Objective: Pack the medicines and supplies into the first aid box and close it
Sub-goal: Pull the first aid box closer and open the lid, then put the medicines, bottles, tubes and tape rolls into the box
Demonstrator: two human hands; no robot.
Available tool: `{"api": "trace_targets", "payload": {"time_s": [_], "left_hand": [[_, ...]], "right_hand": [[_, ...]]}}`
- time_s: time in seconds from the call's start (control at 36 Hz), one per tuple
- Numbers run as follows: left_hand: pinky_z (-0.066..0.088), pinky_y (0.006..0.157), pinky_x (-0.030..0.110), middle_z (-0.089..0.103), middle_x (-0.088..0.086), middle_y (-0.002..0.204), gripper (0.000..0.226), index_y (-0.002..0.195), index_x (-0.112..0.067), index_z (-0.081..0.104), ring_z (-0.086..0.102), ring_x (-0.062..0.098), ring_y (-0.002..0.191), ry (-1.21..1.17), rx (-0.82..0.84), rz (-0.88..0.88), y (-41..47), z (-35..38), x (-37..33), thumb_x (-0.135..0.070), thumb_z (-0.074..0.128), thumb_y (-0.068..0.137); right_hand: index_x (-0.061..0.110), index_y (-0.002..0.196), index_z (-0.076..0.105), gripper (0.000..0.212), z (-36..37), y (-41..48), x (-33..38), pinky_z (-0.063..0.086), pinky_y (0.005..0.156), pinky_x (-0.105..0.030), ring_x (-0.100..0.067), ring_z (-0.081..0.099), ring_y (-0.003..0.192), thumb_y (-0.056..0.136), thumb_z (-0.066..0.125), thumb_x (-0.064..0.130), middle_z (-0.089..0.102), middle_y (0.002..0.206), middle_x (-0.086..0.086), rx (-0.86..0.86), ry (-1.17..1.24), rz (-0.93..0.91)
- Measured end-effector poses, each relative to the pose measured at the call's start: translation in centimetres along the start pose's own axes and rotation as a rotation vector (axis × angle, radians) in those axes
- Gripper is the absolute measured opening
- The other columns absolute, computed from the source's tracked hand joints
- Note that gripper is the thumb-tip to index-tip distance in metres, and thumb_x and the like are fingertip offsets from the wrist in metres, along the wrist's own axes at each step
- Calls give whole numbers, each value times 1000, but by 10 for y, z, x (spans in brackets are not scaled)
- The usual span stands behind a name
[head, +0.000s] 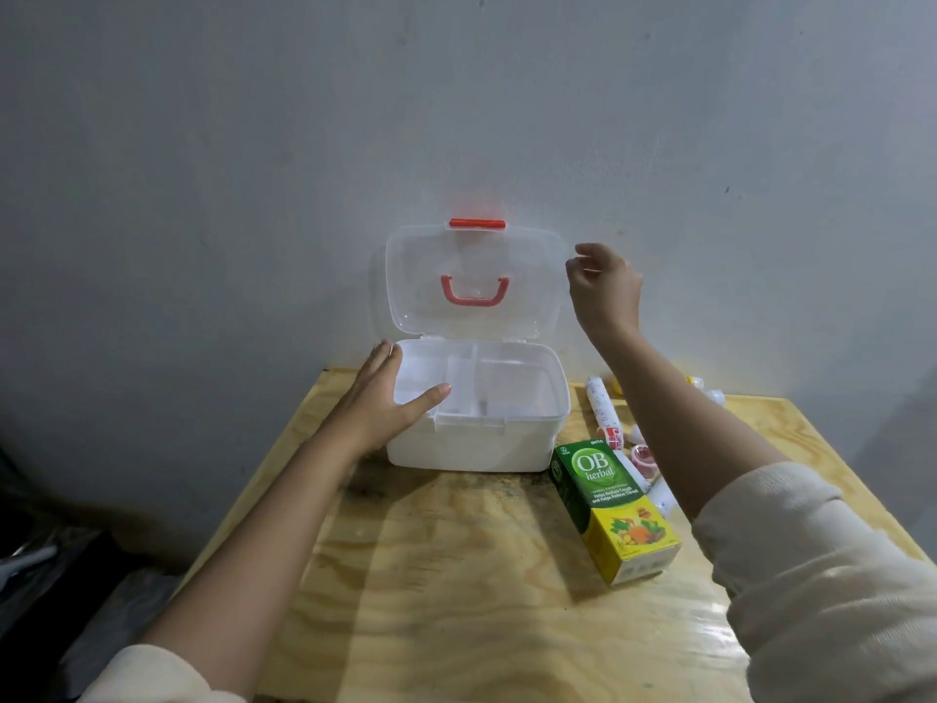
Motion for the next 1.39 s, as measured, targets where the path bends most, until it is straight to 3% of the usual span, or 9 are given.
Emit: {"api": "trace_targets", "payload": {"time_s": [0.22, 0.31, 0.42, 0.56, 0.64, 0.78, 0.97, 1.14, 1.39], "left_hand": [[8, 121, 37, 1, 7, 164, 100, 155, -8, 8, -1, 17, 151, 255, 16, -3, -7, -5, -9, -75, 31, 84], [22, 118, 42, 21, 14, 158, 111, 149, -2, 22, 15, 24, 148, 317, 1, -20, -9, -6, -8, -84, 20, 75], [26, 116, 44, 22, 14, 157, 99, 148, 0, 24, 16, 24, 148, 305, 5, -58, -12, -4, -8, -76, 25, 84], [14, 120, 43, 5, 12, 163, 93, 153, -2, 13, 2, 23, 151, 284, 3, -61, -16, 1, -12, -70, 25, 90], [12, 120, 43, 1, 12, 163, 91, 153, -2, 12, -2, 22, 151, 292, 2, -56, -16, 1, -14, -68, 24, 91], [10, 120, 42, -1, 10, 163, 90, 153, -3, 9, -4, 21, 151, 302, 16, -50, -14, 0, -13, -68, 24, 92], [3, 121, 39, 0, 11, 163, 85, 154, -4, 9, -4, 23, 151, 436, 55, 22, -7, -4, -15, -64, 22, 95], [2, 121, 39, -2, 7, 163, 78, 155, -9, 11, -10, 20, 150, 456, 136, 61, 1, -6, -16, -60, 22, 97], [12, 119, 41, 2, 1, 164, 80, 154, -11, 14, -11, 13, 149, 400, 170, 60, 6, -6, -10, -63, 28, 95]], "right_hand": [[5, 126, 53, 39, -32, -73, -27, 43, 102, -40, -27, 57, 113, 91, 56, 20, 63, 120, -16, 127, -85, 119], [3, 122, 55, 42, -39, -106, -43, 45, 88, -32, -28, 57, 111, 87, 60, 26, 62, 117, -15, 193, -199, 172], [2, 115, 54, 49, -51, -145, -53, 35, 69, -26, -23, 50, 96, 81, 65, 36, 52, 102, -9, 293, -343, 201], [5, 131, 40, 86, -60, -171, -62, 42, 91, -37, -28, 39, 125, 69, 70, 57, 44, 130, -14, 397, -526, 259], [5, 133, 33, 98, -60, -177, -65, 44, 93, -38, -27, 37, 127, 61, 74, 58, 39, 136, -11, 446, -611, 263], [7, 128, 40, 80, -64, -173, -68, 50, 79, -35, -23, 50, 109, 63, 77, 36, 49, 125, -10, 412, -523, 331], [10, 110, 49, 59, -89, -144, -51, 45, 70, -34, -26, 54, 97, 65, 74, 38, 58, 110, -8, 197, -493, 289], [25, 136, 39, 75, -80, -110, -20, 48, 87, -39, -25, 48, 111, 70, 74, 34, 46, 122, -6, 267, -366, 76], [22, 133, 39, 71, -28, -70, -1, 39, 99, -44, -26, 38, 123, 70, 71, 32, 47, 133, -4, 502, -568, -46]]}}
Point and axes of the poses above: each hand's wrist, its own y-axis towards the middle knuckle, its own z-axis out of the palm, x = y × z, the point moved 2 cm from there along y, towards the middle knuckle
